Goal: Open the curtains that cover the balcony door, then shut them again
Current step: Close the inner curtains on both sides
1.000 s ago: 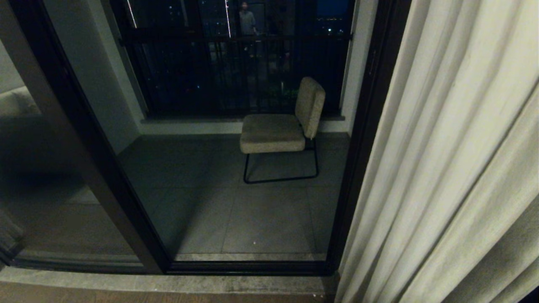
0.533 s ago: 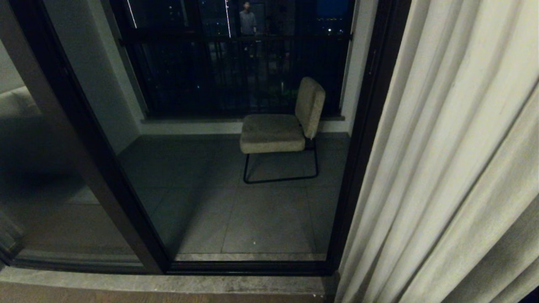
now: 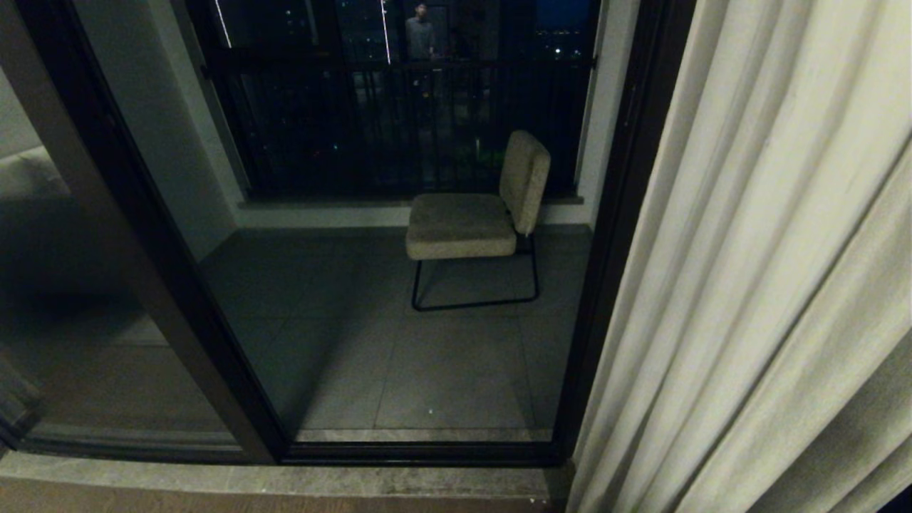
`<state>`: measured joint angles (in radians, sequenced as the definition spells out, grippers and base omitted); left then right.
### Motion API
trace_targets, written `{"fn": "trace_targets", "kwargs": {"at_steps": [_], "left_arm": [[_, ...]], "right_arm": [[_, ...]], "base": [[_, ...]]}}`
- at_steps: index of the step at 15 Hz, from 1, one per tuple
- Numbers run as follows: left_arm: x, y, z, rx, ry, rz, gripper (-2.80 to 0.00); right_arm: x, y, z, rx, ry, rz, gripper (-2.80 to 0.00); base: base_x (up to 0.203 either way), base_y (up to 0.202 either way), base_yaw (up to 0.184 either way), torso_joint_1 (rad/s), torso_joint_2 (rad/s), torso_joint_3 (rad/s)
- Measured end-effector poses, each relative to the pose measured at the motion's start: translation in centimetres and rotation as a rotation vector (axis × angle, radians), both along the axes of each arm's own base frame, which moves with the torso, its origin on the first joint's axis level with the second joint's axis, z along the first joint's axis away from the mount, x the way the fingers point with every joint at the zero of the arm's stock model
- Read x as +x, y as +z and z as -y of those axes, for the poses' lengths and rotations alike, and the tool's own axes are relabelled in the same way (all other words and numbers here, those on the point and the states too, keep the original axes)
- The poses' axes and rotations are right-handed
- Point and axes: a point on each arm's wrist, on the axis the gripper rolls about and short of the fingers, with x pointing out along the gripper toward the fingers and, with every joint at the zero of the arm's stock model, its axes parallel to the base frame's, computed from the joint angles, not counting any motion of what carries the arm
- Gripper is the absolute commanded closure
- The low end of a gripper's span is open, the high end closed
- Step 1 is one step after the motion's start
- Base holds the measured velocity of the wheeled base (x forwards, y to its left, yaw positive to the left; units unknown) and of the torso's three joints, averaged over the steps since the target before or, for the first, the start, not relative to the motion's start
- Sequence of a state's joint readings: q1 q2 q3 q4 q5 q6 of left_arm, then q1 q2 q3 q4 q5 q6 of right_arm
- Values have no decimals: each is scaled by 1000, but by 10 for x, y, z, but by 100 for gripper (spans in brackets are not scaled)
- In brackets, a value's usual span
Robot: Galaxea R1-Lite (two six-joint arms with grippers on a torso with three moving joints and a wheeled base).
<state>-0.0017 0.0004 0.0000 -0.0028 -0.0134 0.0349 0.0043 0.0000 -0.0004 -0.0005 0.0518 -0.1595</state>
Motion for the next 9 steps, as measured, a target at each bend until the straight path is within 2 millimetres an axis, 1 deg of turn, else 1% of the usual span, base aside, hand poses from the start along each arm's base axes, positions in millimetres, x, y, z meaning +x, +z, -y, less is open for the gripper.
{"fn": "trace_targets", "kwargs": {"at_steps": [2, 4, 7, 9], "left_arm": [[0, 0, 0, 0, 0, 0, 0], [0, 0, 0, 0, 0, 0, 0], [0, 0, 0, 0, 0, 0, 0], [0, 0, 0, 0, 0, 0, 0]], "right_arm": [[-1, 5, 0, -10, 10, 15, 0], [-6, 19, -1, -11, 46, 45, 0], [-6, 46, -1, -7, 64, 65, 0], [3, 72, -1, 3, 69, 71, 0]], "base": [[0, 0, 0, 0, 0, 0], [0, 0, 0, 0, 0, 0], [0, 0, 0, 0, 0, 0], [0, 0, 0, 0, 0, 0]]}}
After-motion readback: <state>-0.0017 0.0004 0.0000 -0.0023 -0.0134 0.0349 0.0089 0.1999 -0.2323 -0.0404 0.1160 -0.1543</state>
